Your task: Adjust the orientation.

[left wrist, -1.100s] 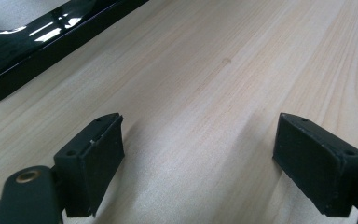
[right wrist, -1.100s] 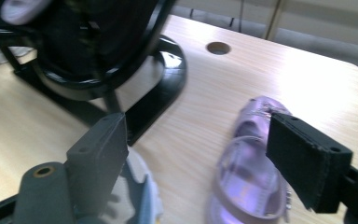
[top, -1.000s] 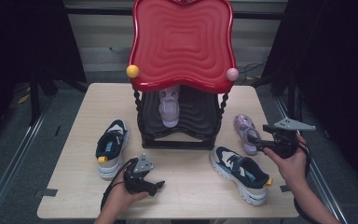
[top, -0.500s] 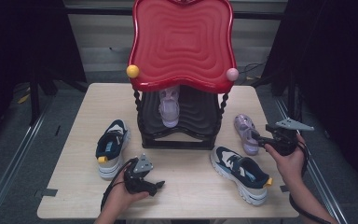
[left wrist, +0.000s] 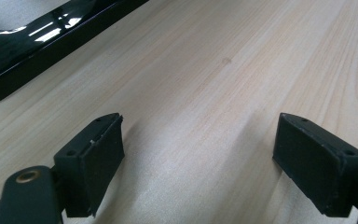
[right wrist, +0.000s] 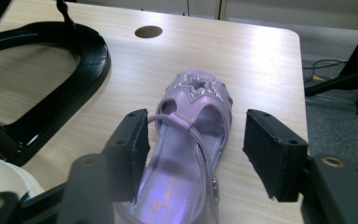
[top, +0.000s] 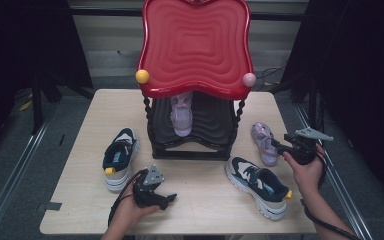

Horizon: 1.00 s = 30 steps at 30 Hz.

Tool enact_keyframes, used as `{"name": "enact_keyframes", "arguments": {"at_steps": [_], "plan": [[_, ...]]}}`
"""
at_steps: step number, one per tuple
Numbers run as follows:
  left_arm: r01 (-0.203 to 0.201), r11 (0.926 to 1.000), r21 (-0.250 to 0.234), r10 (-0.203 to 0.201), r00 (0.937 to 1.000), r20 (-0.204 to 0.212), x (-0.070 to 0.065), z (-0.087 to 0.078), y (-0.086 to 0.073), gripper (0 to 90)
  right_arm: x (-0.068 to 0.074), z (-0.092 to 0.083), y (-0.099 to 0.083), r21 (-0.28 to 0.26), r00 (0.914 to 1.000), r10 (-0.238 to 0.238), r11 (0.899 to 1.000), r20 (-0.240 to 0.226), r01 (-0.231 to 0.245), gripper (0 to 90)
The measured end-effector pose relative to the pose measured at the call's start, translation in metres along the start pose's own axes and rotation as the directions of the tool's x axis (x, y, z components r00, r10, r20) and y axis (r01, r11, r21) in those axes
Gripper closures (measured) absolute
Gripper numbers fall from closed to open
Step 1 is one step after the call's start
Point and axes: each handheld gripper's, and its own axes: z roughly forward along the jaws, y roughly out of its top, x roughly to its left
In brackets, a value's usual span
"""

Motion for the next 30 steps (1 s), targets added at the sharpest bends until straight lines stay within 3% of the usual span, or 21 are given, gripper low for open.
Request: {"name": "enact_keyframes", "arguments": {"at_steps": [10,30], "plan": [[-0.001,1.0,0.0,0.001,1.0,-0.001,0.0,0.0,0.0,15.5,-0.001,0.013,-0.014,0.006,0.9997,-0.001,1.0,0.023,0.001,55.3],[0.0,1.0,-0.001,0.0,1.0,0.0,0.0,0.0,0.0,15.5,-0.003,0.031,-0.025,-0.004,0.9988,0.028,1.0,0.04,-0.028,65.6]]}}
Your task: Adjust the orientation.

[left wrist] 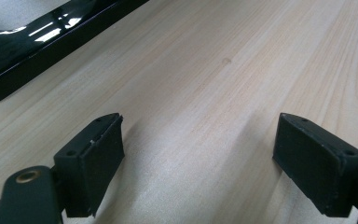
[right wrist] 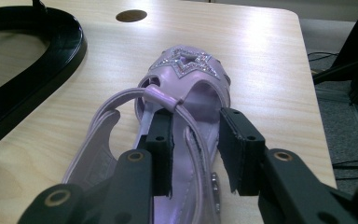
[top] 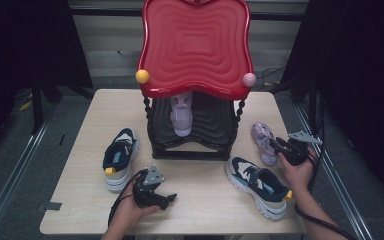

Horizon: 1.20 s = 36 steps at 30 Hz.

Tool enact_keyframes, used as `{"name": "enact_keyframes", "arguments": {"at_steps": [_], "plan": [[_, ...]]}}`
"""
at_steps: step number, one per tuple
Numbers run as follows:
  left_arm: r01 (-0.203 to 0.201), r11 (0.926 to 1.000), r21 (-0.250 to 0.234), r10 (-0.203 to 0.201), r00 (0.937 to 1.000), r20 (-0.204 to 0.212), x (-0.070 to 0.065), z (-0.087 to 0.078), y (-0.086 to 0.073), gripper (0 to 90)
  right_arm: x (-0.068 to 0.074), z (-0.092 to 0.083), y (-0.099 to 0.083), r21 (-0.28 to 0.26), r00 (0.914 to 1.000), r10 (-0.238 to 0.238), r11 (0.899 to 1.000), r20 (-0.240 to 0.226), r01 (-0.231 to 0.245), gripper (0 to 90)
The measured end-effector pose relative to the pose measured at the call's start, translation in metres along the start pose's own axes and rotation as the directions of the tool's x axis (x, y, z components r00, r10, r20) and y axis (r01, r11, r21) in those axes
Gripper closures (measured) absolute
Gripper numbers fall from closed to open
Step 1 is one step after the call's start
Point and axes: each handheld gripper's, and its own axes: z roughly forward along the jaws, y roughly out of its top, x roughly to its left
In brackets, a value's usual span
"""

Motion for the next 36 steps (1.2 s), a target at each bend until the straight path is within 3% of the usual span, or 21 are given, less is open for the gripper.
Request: {"name": "enact_keyframes", "arguments": {"at_steps": [9,14,18,21,36], "plan": [[0.0,1.0,0.0,0.0,1.0,0.001,0.0,0.0,0.0,15.4,-0.002,0.004,-0.005,-0.005,0.9999,0.015,1.0,0.003,-0.015,69.2],[0.0,1.0,0.0,0.0,1.0,0.001,0.0,0.0,0.0,15.5,-0.002,0.004,-0.006,-0.026,0.9999,-0.006,1.0,-0.011,0.005,80.5],[0.0,1.0,0.0,0.0,1.0,0.001,0.0,0.0,0.0,15.5,-0.002,0.003,-0.005,-0.042,0.9998,0.008,0.999,-0.017,-0.009,82.5],[0.0,1.0,0.0,0.0,1.0,0.001,0.0,0.0,0.0,15.5,-0.001,-0.001,-0.003,-0.056,0.9999,-0.012,0.998,-0.006,0.012,82.7],[0.0,1.0,0.0,0.0,1.0,0.001,0.0,0.0,0.0,15.4,-0.005,-0.03,0.021,-0.119,1.0,-0.006,0.993,0.001,0.006,82.8]]}}
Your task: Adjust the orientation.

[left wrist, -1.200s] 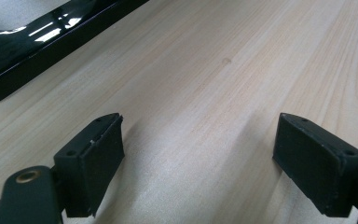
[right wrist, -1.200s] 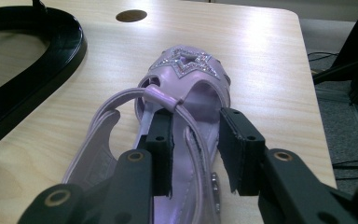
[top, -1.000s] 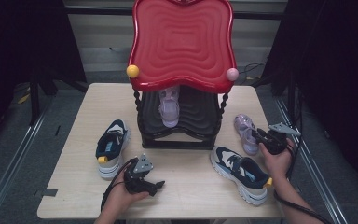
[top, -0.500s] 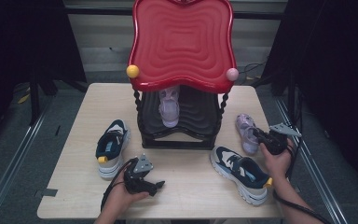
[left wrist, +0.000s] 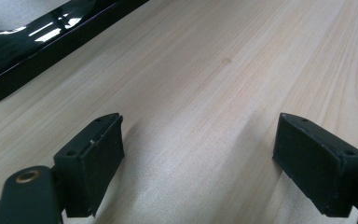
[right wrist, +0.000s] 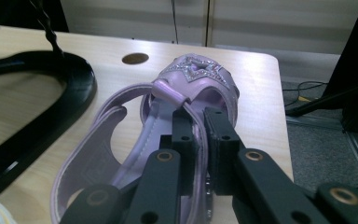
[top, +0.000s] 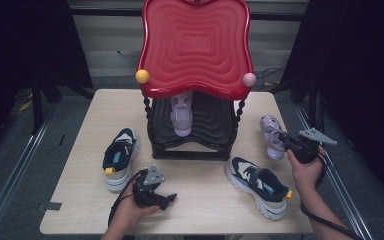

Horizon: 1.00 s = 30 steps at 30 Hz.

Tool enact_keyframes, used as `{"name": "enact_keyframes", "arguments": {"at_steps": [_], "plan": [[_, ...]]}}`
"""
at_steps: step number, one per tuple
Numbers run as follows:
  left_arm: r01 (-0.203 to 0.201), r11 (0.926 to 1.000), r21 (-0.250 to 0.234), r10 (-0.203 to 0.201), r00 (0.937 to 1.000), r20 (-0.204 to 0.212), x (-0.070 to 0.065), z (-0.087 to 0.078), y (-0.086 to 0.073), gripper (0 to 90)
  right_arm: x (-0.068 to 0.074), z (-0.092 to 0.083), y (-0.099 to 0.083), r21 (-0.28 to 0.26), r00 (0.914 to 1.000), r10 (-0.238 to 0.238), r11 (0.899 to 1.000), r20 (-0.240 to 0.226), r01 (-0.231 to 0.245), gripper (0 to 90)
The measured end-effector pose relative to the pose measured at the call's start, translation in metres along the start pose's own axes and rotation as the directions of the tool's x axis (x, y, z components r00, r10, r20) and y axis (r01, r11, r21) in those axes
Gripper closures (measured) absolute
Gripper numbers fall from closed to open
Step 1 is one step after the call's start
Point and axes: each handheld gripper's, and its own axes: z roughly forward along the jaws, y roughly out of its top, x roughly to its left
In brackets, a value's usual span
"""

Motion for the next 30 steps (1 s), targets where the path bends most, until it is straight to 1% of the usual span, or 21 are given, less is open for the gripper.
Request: {"name": "enact_keyframes", "arguments": {"at_steps": [8,9,13,18,21,23,25,26,27,30], "plan": [[0.0,1.0,0.0,0.0,1.0,0.0,0.0,0.0,0.0,15.5,0.005,-0.011,0.015,-0.016,0.9998,-0.016,1.0,-0.007,0.016,82.8],[-0.001,1.0,0.0,0.001,1.0,0.0,0.0,0.0,0.0,15.5,0.007,-0.015,0.019,-0.02,0.9998,-0.017,1.0,-0.01,0.017,82.8],[0.0,1.0,0.0,0.0,1.0,0.0,0.0,0.0,0.0,15.5,0.011,-0.021,0.026,-0.035,0.9995,-0.015,0.999,-0.028,0.014,82.8],[0.0,1.0,0.0,0.0,1.0,0.0,0.0,0.0,0.0,15.5,0.019,-0.032,0.033,-0.05,0.9986,-0.037,0.998,-0.039,0.035,82.8],[0.0,1.0,0.0,0.0,1.0,0.0,0.0,0.0,0.0,15.5,0.023,-0.038,0.038,-0.061,0.9982,-0.042,0.997,-0.043,0.039,82.8],[0.0,1.0,0.0,0.0,1.0,0.0,0.0,0.0,0.0,15.5,0.024,-0.043,0.04,-0.072,0.9978,-0.046,0.996,-0.048,0.043,82.8],[-0.001,1.0,0.0,0.001,1.0,-0.001,0.0,0.0,0.0,15.4,0.026,-0.049,0.042,-0.072,0.9976,-0.045,0.997,-0.052,0.042,82.8],[-0.001,1.0,0.0,0.001,1.0,-0.001,0.0,0.0,0.0,15.5,0.026,-0.049,0.042,-0.072,0.9976,-0.045,0.997,-0.052,0.042,82.8],[0.0,1.0,0.0,0.0,1.0,0.0,0.0,0.0,0.0,15.4,0.028,-0.053,0.043,-0.074,0.9975,-0.049,0.996,-0.052,0.045,82.8],[0.0,1.0,0.0,0.0,1.0,0.0,0.0,0.0,0.0,15.5,0.031,-0.06,0.045,-0.081,0.9965,-0.059,0.995,-0.059,0.054,82.8]]}}
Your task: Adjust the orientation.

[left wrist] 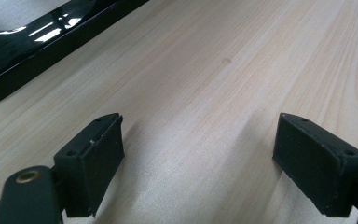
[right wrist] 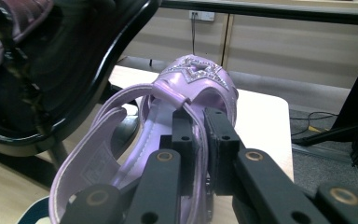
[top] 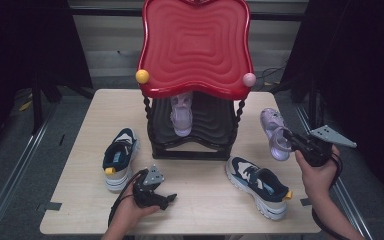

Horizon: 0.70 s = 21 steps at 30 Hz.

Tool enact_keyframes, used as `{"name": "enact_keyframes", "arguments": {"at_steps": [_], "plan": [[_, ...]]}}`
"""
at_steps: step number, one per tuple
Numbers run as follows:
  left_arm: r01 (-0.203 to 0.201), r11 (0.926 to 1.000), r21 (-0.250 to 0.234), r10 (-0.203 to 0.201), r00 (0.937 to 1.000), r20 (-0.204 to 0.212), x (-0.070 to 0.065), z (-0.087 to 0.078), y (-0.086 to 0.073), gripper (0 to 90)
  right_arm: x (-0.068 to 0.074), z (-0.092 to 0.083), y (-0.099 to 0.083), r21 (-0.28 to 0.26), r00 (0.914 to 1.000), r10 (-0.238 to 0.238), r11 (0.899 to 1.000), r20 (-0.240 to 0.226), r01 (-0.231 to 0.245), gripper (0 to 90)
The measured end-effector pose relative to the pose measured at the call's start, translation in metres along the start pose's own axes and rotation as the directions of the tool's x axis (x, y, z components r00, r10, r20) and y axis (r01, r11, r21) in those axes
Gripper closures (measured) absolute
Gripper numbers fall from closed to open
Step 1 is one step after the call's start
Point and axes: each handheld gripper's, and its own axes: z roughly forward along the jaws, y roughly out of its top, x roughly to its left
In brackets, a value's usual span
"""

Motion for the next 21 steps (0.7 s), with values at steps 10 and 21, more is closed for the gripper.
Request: {"name": "enact_keyframes", "arguments": {"at_steps": [10,21], "plan": [[-0.001,1.0,0.0,0.001,1.0,-0.001,0.0,0.0,0.0,15.5,0.015,-0.017,0.003,-0.005,0.9985,-0.011,1.0,-0.053,0.011,82.8],[-0.002,1.0,0.0,0.002,1.0,-0.002,0.0,0.0,0.0,15.5,0.032,-0.029,-0.002,-0.013,0.9944,-0.024,1.0,-0.103,0.023,82.8]]}}
